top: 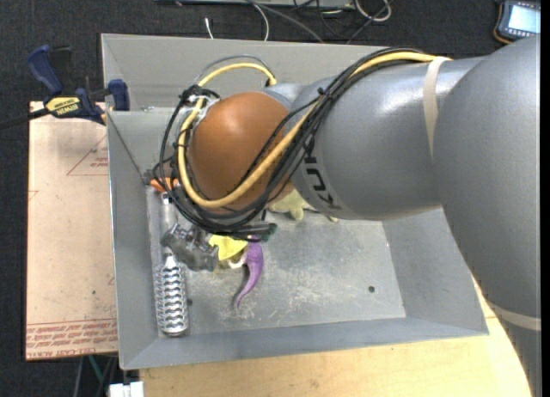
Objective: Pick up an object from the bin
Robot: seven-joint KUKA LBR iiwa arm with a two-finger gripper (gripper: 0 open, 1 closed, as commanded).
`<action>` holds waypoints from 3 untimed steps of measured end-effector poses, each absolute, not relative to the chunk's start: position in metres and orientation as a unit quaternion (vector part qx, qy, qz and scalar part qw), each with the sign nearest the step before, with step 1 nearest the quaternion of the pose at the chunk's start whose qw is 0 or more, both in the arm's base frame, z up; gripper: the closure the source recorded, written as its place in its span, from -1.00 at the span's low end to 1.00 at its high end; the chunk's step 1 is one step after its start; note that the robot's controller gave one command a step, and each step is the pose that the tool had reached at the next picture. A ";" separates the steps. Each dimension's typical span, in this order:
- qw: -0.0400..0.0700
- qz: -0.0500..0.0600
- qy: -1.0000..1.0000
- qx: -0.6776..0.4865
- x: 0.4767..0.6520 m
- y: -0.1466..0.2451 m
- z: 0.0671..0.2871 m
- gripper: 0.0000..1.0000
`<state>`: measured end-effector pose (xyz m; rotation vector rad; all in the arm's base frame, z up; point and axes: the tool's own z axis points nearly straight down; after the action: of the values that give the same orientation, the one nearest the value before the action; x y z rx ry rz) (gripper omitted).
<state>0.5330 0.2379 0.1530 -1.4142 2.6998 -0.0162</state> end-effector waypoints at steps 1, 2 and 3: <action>0.035 -0.003 0.888 -0.459 0.512 0.236 0.166 1.00; 0.038 -0.004 0.888 -0.459 0.510 0.240 0.162 1.00; 0.038 0.000 0.922 -0.385 0.484 0.222 0.187 1.00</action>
Offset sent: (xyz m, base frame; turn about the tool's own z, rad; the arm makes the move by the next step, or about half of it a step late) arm -0.0280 0.0076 0.0048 0.0108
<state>0.4835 0.2222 0.1872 -1.1822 2.8277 -0.0001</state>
